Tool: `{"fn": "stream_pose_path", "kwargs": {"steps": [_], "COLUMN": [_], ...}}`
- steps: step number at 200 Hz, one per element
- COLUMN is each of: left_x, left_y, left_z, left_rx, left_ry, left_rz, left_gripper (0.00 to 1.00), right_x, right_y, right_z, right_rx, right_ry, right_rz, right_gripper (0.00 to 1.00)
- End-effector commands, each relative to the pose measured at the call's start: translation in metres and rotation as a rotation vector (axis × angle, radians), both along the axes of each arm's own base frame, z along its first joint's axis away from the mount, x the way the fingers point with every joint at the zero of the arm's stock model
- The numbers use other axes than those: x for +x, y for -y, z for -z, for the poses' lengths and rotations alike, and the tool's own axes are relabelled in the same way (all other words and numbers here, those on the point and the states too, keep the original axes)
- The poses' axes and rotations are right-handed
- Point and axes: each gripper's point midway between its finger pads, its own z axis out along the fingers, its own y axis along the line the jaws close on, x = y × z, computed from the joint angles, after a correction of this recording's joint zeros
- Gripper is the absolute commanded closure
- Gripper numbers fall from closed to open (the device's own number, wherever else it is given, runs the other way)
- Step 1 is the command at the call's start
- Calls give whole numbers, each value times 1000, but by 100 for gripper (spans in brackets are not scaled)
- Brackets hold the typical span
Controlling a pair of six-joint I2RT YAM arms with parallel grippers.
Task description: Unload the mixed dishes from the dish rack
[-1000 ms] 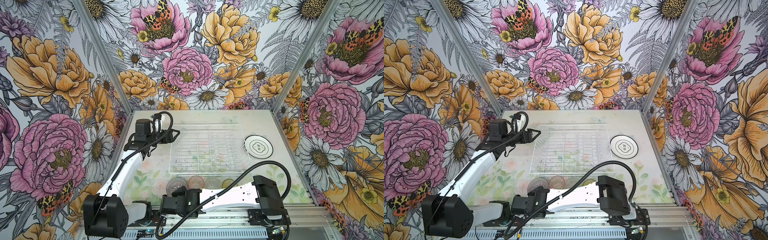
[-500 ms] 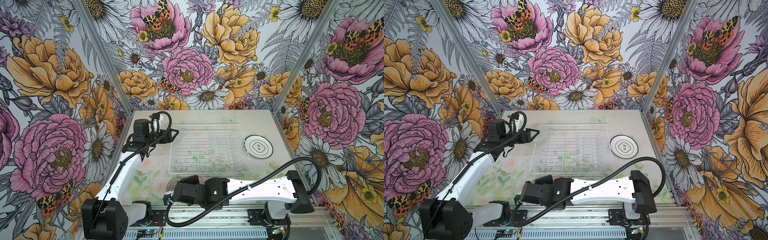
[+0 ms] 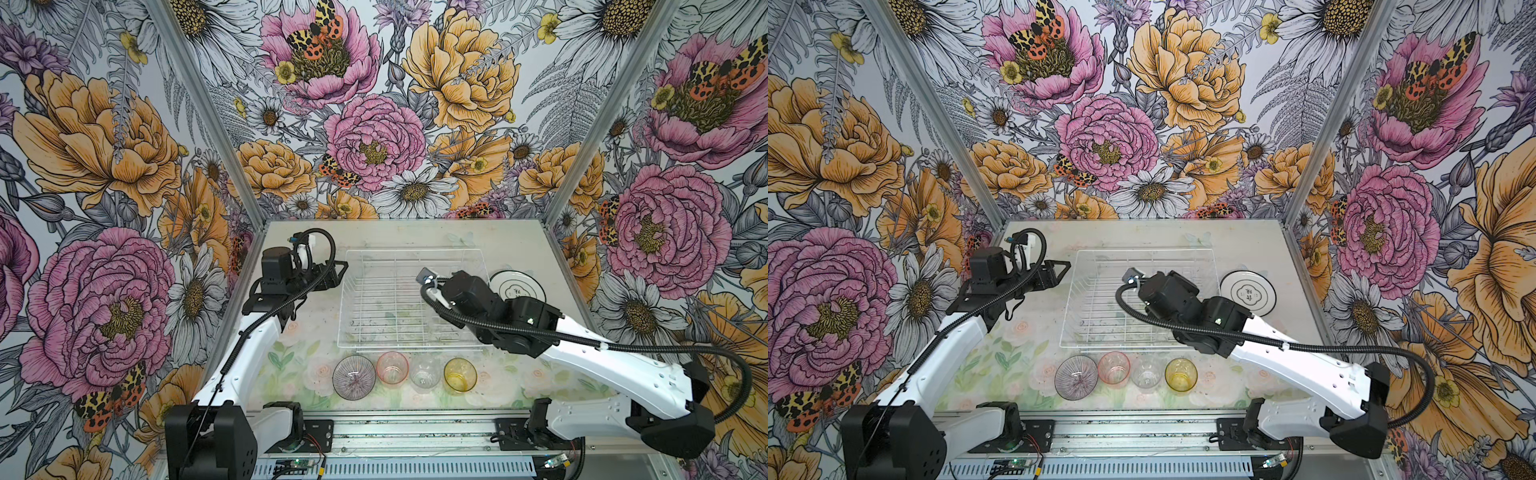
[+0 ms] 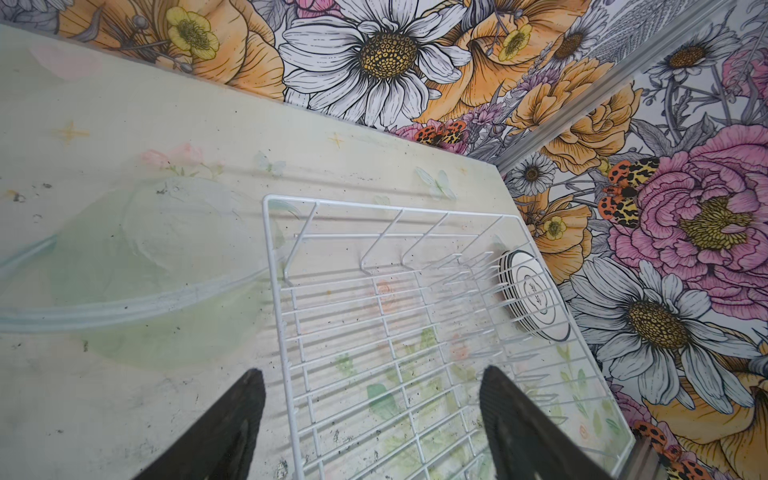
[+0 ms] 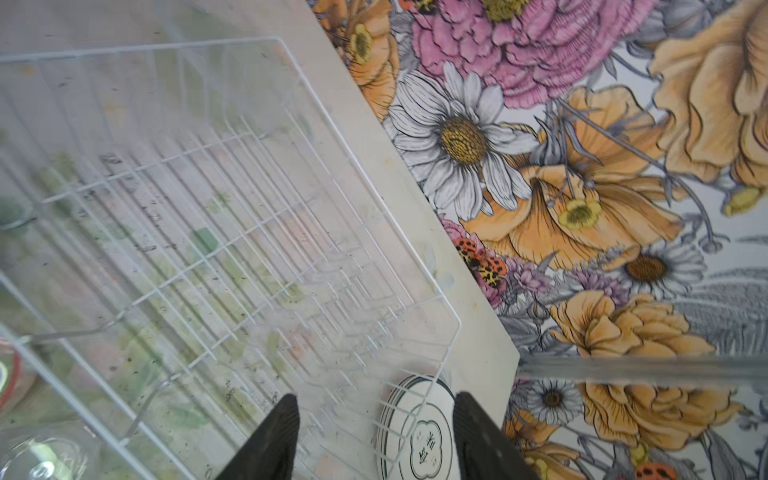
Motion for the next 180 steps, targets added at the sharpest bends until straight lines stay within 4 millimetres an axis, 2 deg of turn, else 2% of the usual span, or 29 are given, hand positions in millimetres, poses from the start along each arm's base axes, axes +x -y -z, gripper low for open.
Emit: {"fn": "stream_pose_path", "kwargs": {"steps": [1,16,38,55,84,112,180], "left_x": [10,14,17,14,4,0,12], "left_y": [-13,-19,-32,-44,-71,-95,-106], "left_z": [-11,-5,-2,-4,-1,12,56], "left_rx": [4,5,30,55,176,302,397], "left_ry": [99,114,168,254,343,360,375], "left_rz": [-68,-94,-163,-230,-358,-455,-480], "left_gripper": [17,17,17,15,9,2,1], "right_x": [14,25,32,34,42,54,69], "right_y": [50,90,136,164,198,214,241], "right_z": [-12,-13,-12,-10,5,12,28], "right_rx": [149,215,333,420,486,558,593], "right_ry": [34,64,116,155,169,189,239], "right_rz": [199,338,493,578,695,759,844], "right_gripper": [37,35,31,29,27,27,27]}}
